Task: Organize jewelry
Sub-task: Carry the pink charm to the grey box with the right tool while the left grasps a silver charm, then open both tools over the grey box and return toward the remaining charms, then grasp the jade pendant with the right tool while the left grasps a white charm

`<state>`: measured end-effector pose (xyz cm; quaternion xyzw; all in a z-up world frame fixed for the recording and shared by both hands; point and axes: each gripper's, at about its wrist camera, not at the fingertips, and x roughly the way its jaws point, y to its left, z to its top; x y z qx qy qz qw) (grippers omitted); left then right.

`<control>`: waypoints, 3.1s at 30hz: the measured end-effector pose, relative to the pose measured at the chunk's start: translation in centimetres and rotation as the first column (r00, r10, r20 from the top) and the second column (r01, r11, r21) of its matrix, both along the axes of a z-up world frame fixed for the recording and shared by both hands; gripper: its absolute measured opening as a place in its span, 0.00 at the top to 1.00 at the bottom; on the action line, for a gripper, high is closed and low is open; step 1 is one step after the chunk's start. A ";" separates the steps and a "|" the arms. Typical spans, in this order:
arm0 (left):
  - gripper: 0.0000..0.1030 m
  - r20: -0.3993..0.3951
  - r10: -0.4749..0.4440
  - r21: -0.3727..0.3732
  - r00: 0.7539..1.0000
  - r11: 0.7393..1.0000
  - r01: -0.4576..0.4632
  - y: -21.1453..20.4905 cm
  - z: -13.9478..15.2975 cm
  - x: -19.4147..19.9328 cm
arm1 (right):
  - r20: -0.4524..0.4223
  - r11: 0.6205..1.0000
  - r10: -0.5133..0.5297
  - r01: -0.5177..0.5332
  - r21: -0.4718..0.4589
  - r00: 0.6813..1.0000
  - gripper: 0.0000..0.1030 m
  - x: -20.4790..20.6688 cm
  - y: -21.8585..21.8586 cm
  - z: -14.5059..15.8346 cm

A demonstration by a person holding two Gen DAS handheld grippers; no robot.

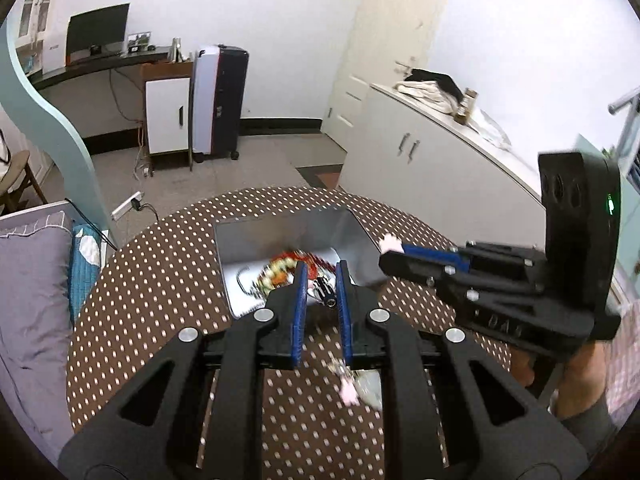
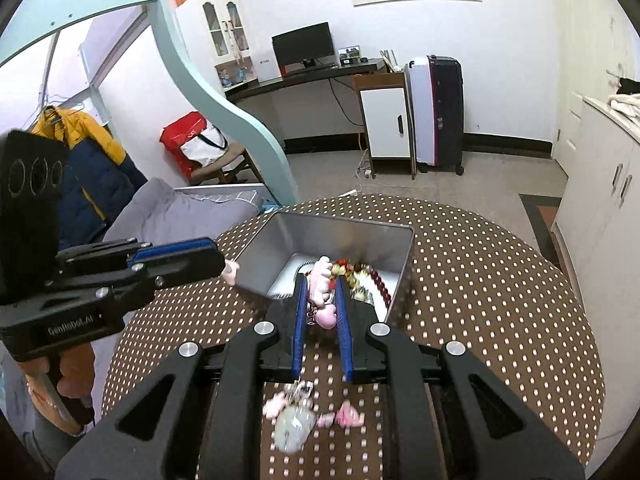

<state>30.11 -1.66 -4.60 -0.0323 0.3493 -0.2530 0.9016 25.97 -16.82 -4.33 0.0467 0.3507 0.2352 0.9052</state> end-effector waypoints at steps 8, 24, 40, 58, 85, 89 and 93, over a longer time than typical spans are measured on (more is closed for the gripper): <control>0.86 -0.071 0.025 0.027 0.997 0.999 -0.023 -1.5 -1.8 3.7 | -0.045 1.000 -0.021 0.021 -0.008 0.999 0.88 2.4 0.5 -1.5; 0.51 -0.106 0.051 0.010 0.993 0.999 -0.050 -1.3 -2.9 3.6 | -0.027 0.999 -0.037 0.036 -0.020 0.999 0.81 1.5 0.2 -0.9; 0.51 -0.003 0.091 0.085 0.996 0.992 -0.091 0.3 -2.7 -4.7 | 0.003 0.995 -0.016 0.016 -0.097 1.000 0.75 -6.3 -0.4 -1.2; 0.47 -0.065 0.143 0.120 0.988 0.984 -0.134 2.3 -7.0 -8.9 | -0.118 0.963 -0.017 -0.015 -0.268 0.993 0.62 -7.3 4.7 -7.5; 0.64 -0.129 0.016 0.182 0.992 0.983 0.008 -5.4 -9.6 -5.8 | -0.087 0.982 -0.031 0.014 -0.188 0.996 0.74 -8.9 -0.4 -7.0; 0.84 -0.120 0.020 0.216 0.993 0.976 0.007 -5.7 -9.6 -5.4 | -0.080 0.984 -0.027 0.012 -0.179 0.996 0.74 -8.8 -0.7 -6.7; 0.84 -0.109 0.011 0.179 0.994 0.984 0.009 -5.3 -9.2 -5.7 | -0.072 0.987 -0.022 0.010 -0.163 0.997 0.75 -8.8 -0.8 -6.2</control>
